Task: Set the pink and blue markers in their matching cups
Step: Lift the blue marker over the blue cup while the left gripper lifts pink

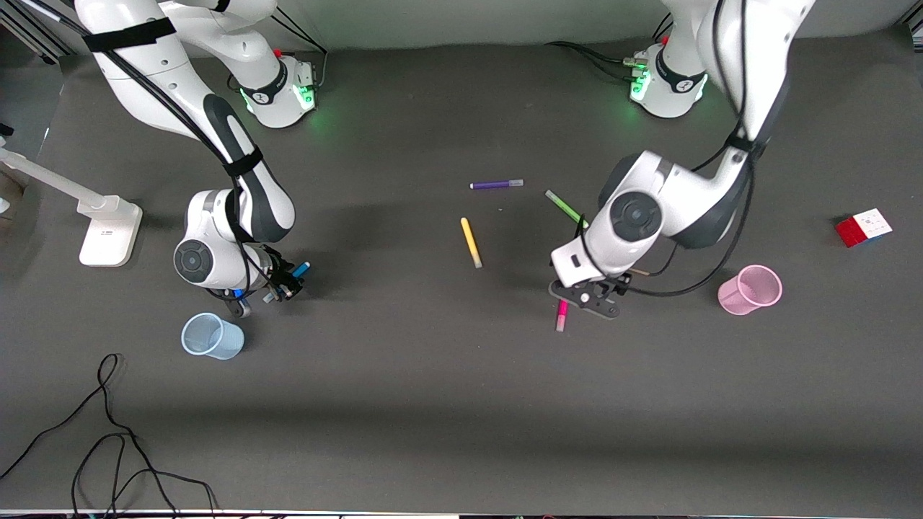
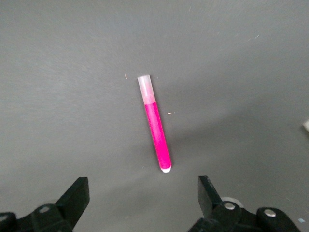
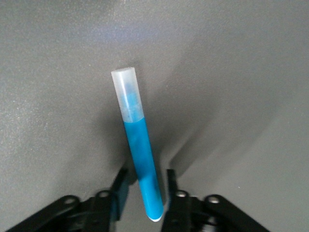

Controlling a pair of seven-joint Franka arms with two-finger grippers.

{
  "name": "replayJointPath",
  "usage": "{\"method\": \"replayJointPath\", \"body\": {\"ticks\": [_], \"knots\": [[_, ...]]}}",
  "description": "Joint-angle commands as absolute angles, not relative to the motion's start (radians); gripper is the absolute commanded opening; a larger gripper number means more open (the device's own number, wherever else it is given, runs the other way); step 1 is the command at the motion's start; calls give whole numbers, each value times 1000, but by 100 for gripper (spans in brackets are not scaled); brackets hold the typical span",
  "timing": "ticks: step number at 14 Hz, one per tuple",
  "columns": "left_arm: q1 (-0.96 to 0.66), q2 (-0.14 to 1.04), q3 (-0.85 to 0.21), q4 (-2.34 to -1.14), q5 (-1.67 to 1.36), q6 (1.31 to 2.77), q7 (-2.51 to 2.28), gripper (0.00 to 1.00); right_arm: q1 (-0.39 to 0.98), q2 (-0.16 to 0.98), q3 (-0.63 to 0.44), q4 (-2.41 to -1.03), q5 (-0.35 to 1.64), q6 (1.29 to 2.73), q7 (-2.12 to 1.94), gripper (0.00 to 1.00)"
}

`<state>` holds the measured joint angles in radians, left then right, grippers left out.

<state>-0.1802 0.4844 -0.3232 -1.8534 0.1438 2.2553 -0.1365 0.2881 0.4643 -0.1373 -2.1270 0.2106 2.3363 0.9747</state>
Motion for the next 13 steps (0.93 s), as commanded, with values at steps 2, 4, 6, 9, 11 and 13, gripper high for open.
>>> {"method": "replayJointPath", "body": {"ticks": [2, 4, 6, 9, 11, 13], "knots": [[-212, 561, -313, -1848, 169, 2269, -164, 100, 298, 454, -143, -2141, 227, 2350, 992, 0], [-218, 590, -305, -1850, 169, 2298, -164, 100, 296, 442, -143, -2138, 227, 2336, 999, 0], [-218, 607, -305, -1848, 169, 2313, -175, 100, 287, 416, -161, -2073, 227, 2216, 1052, 0], [-222, 635, -302, -1844, 172, 2348, -222, 97, 269, 426, -183, -1811, 230, 1906, 1126, 0], [-227, 649, -301, -1842, 215, 2358, -283, 91, 256, 440, -184, -1685, 271, 1780, 1150, 0], [-229, 653, -301, -1841, 232, 2365, -314, 79, 221, 440, -186, -1608, 305, 1718, 1151, 0]]}}
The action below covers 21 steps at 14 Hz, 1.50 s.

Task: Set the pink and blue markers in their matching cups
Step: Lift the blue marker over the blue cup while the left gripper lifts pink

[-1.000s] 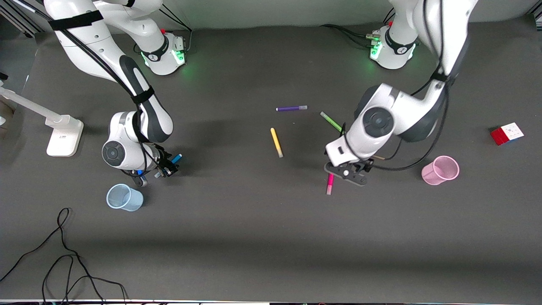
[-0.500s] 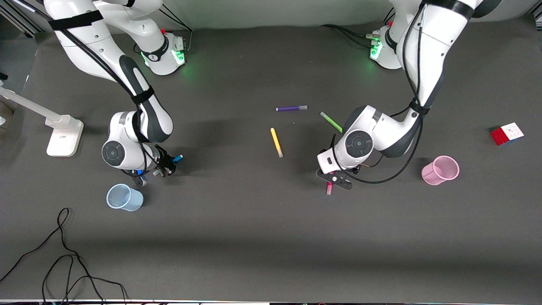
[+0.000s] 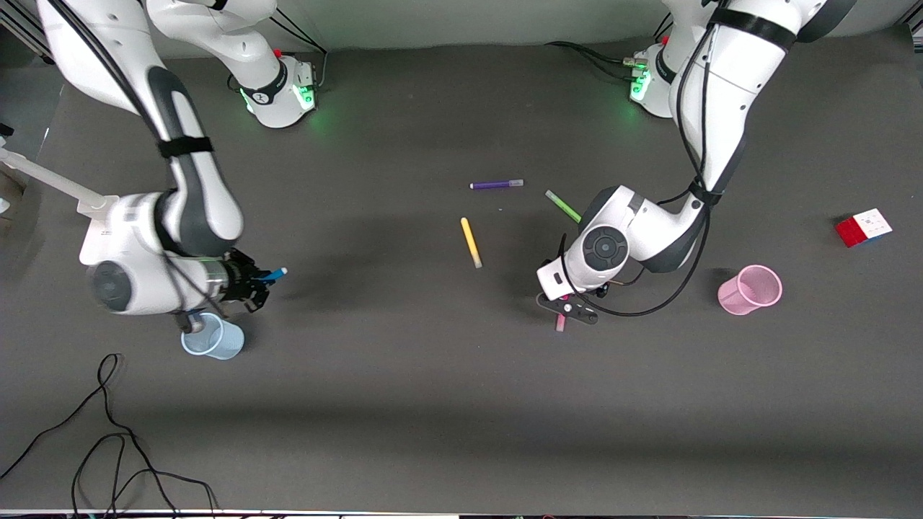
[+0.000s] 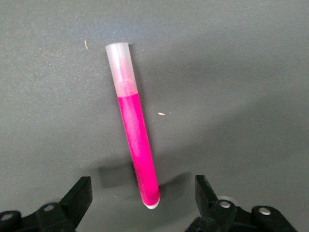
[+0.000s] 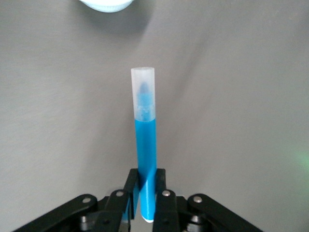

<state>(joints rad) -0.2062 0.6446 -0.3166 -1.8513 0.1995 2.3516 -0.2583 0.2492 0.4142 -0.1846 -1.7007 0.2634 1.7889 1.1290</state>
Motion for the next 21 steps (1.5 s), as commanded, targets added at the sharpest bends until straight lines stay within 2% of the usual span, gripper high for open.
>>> {"method": "replayJointPath", "body": {"ticks": [1, 5, 11, 14, 15, 18, 21], "knots": [[-229, 653, -301, -1841, 230, 2367, -316, 71, 216, 442, -186, -1585, 310, 1697, 1143, 0], [-225, 652, -301, -1833, 230, 2362, -367, 38, 146, 474, -186, -1525, 319, 1568, 837, 0], [-224, 650, -301, -1825, 225, 2356, -411, 0, 60, 603, -186, -1355, 325, 1378, 502, 0], [-212, 637, -302, -1806, 219, 2347, -425, 0, -43, 641, -179, -1325, 414, 1362, 393, 0], [-197, 594, -302, -1804, 216, 2320, -425, 0, -61, 653, -178, -1319, 429, 1362, 385, 0], [-123, 467, -305, -1749, 131, 2124, -410, 0, -127, 684, -176, -1299, 520, 1361, 384, 0], [-22, 390, -308, -1656, 110, 1901, -400, 0, -138, 721, -176, -1295, 587, 1358, 384, 0]]}}
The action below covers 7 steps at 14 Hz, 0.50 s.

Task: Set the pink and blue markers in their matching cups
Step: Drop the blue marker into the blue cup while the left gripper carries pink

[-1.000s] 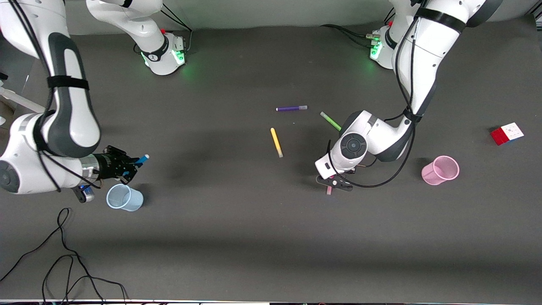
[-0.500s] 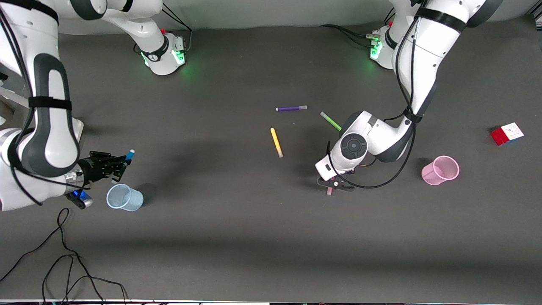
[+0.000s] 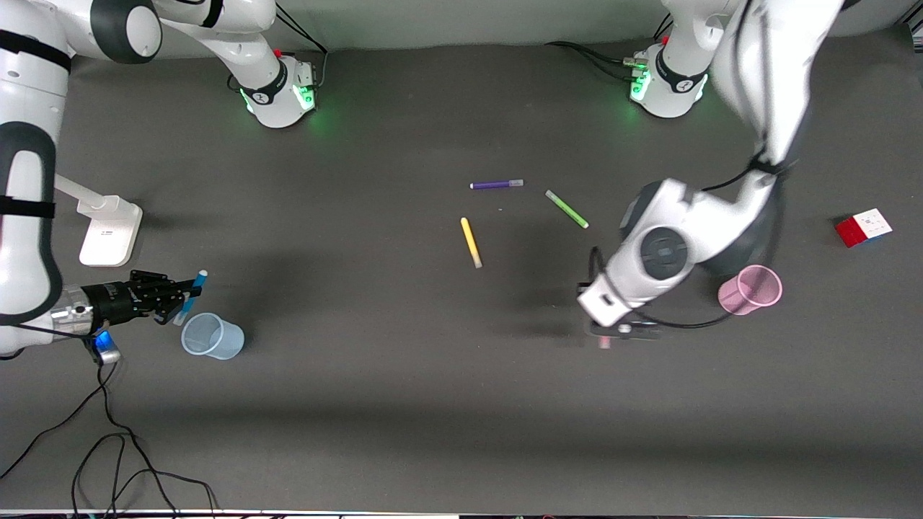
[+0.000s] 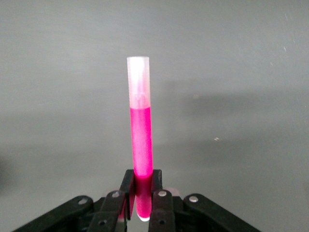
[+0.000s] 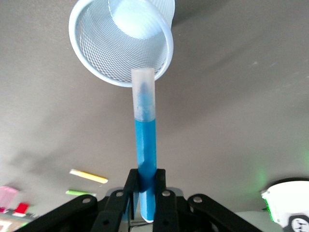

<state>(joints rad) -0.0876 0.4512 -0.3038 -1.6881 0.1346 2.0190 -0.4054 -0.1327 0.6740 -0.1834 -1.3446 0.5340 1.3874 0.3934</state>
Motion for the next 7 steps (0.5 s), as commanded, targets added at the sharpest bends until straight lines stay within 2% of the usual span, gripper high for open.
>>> {"method": "replayJointPath", "body": {"ticks": [1, 7], "knots": [[13, 374, -308, -1617, 103, 1826, -376, 0, -146, 732, -176, -1289, 598, 1358, 383, 0], [248, 367, -304, -1416, 101, 1436, 2, 0, -195, 784, -173, -1273, 693, 1359, 330, 0]]}}
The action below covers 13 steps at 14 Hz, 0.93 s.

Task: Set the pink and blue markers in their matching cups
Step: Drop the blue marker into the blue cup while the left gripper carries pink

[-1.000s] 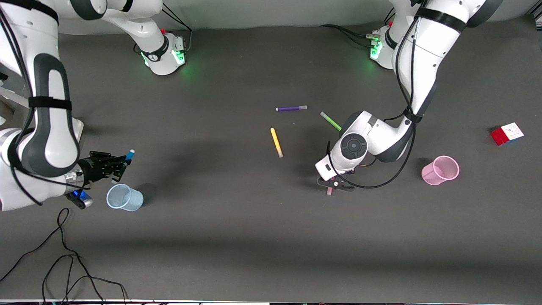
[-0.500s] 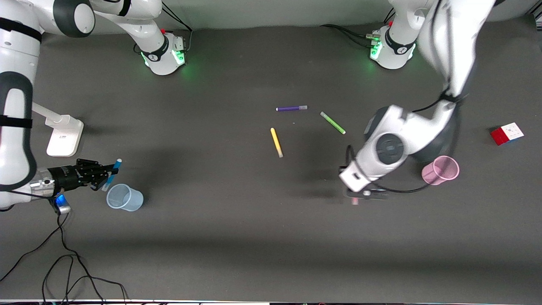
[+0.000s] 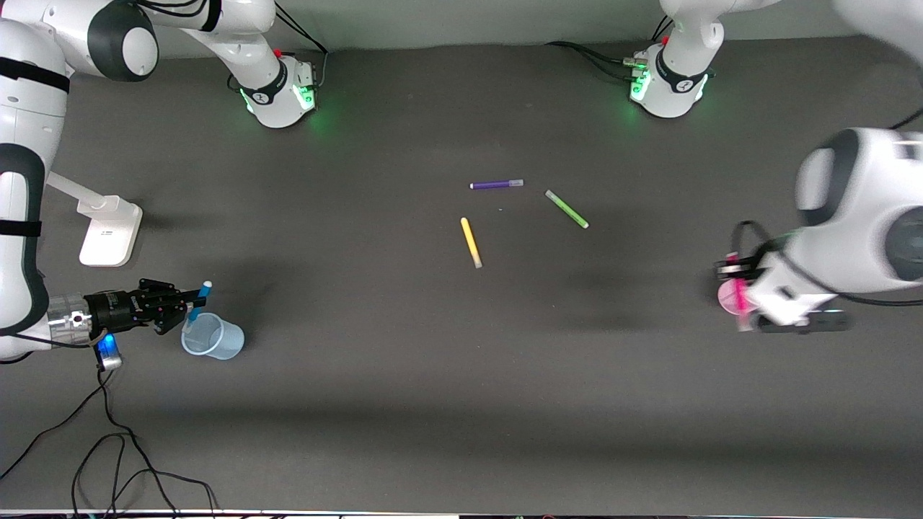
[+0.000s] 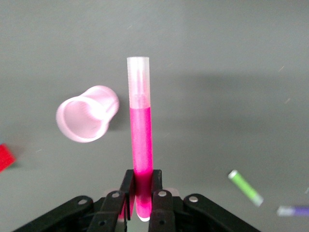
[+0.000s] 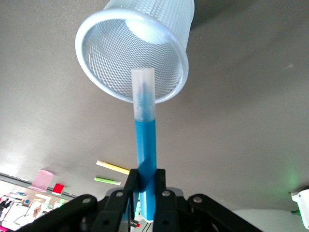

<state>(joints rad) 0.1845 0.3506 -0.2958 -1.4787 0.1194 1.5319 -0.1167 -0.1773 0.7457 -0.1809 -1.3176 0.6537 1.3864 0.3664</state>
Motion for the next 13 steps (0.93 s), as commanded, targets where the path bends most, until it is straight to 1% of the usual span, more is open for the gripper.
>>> {"method": "replayJointPath", "body": {"ticks": [1, 5, 7, 9, 11, 12, 13], "knots": [[276, 367, -302, -1411, 106, 1395, 58, 0, -195, 791, -175, -1275, 713, 1359, 290, 0], [316, 391, -299, -1411, 141, 1293, 117, 0, -198, 811, -173, -1272, 729, 1361, 278, 0], [316, 411, -299, -1411, 164, 1255, 115, 0, -198, 842, -173, -1231, 730, 1361, 278, 0], [316, 454, -299, -1411, 185, 1218, 114, 0, -198, 853, -175, -1221, 738, 1362, 278, 0], [302, 509, -301, -1411, 263, 1177, 115, 0, -198, 853, -175, -1221, 741, 1361, 276, 50], [290, 537, -302, -1411, 299, 1174, 115, 0, -193, 851, -175, -1221, 741, 1361, 279, 99], [278, 564, -301, -1411, 317, 1167, 115, 0, -190, 850, -175, -1221, 741, 1361, 281, 100]]}}
